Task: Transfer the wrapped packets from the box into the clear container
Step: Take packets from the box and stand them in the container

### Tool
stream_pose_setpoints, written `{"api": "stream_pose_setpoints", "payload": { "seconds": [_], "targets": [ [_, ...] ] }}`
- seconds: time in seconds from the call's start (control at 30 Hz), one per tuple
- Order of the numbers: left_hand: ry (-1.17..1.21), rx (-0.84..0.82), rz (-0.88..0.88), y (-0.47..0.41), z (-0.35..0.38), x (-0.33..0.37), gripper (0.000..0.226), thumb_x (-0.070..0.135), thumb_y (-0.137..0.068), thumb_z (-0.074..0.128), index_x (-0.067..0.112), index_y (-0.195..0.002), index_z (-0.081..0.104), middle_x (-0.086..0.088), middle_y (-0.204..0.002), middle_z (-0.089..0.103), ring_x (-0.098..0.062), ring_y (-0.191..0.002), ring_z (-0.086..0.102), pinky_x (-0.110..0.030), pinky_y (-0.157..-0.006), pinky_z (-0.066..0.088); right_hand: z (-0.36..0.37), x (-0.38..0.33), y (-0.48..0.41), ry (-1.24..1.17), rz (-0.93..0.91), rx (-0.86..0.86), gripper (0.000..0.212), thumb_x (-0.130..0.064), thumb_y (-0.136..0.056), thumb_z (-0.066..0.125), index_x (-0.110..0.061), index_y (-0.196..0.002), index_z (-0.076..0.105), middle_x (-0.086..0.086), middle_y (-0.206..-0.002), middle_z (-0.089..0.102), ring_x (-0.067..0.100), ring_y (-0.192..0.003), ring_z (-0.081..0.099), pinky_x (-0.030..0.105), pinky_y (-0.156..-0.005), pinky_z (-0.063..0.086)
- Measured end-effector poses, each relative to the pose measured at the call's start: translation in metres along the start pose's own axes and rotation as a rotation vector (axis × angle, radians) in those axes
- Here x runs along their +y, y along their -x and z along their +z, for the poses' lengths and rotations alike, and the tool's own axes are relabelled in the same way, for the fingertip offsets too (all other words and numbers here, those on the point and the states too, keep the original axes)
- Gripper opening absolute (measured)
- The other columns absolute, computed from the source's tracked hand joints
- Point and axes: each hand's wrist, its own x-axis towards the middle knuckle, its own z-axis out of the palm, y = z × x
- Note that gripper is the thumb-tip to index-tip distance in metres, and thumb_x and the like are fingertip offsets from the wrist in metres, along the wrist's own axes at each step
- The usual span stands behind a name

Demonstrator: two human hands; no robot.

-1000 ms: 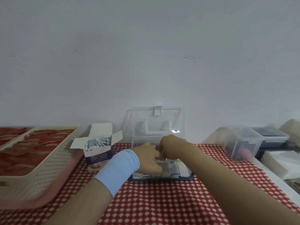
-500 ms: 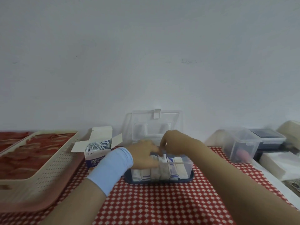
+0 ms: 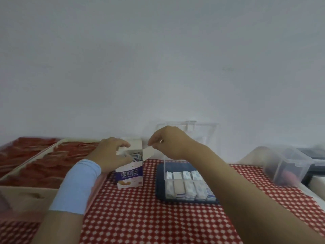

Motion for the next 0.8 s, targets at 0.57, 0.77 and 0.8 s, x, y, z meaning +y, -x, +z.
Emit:
{"api": "stream_pose_setpoints", "payload": {
  "seconds": [0.57, 0.77, 0.8],
  "targets": [
    [0.370, -0.005, 0.037, -0.009, 0.008, -0.034, 0.047, 0.033, -0.089, 0.067, 0.027, -0.135, 0.054, 0.009, -0.127, 0.058, -0.010, -0.116, 0.056, -0.029, -0.100, 0.045, 0.082, -0.035, -0.071, 0.405, 0.066, -0.080, 0.019, -0.026, -0.095, 0.062, -0.033, -0.107, 0.075, -0.007, -0.096, 0.072, 0.015, -0.087, 0.065, 0.031, -0.083, 0.051],
    [0.217, 0.085, 0.058, -0.016, 0.012, -0.034, 0.034, 0.013, -0.093, 0.060, 0.023, -0.125, 0.065, 0.004, -0.124, 0.061, -0.011, -0.108, 0.058, -0.022, -0.095, 0.043, 0.084, -0.027, -0.071, 0.363, 0.104, -0.055, 0.017, -0.031, -0.096, 0.064, -0.035, -0.106, 0.076, -0.010, -0.098, 0.071, 0.014, -0.090, 0.062, 0.034, -0.091, 0.046],
    [0.202, 0.090, 0.063, -0.017, 0.013, -0.034, 0.033, 0.013, -0.092, 0.061, 0.023, -0.124, 0.066, 0.004, -0.122, 0.060, -0.012, -0.108, 0.058, -0.023, -0.095, 0.044, 0.084, -0.026, -0.070, 0.369, 0.100, -0.050, 0.017, -0.032, -0.096, 0.063, -0.037, -0.105, 0.076, -0.011, -0.098, 0.071, 0.014, -0.091, 0.062, 0.034, -0.092, 0.044]
  ]
}}
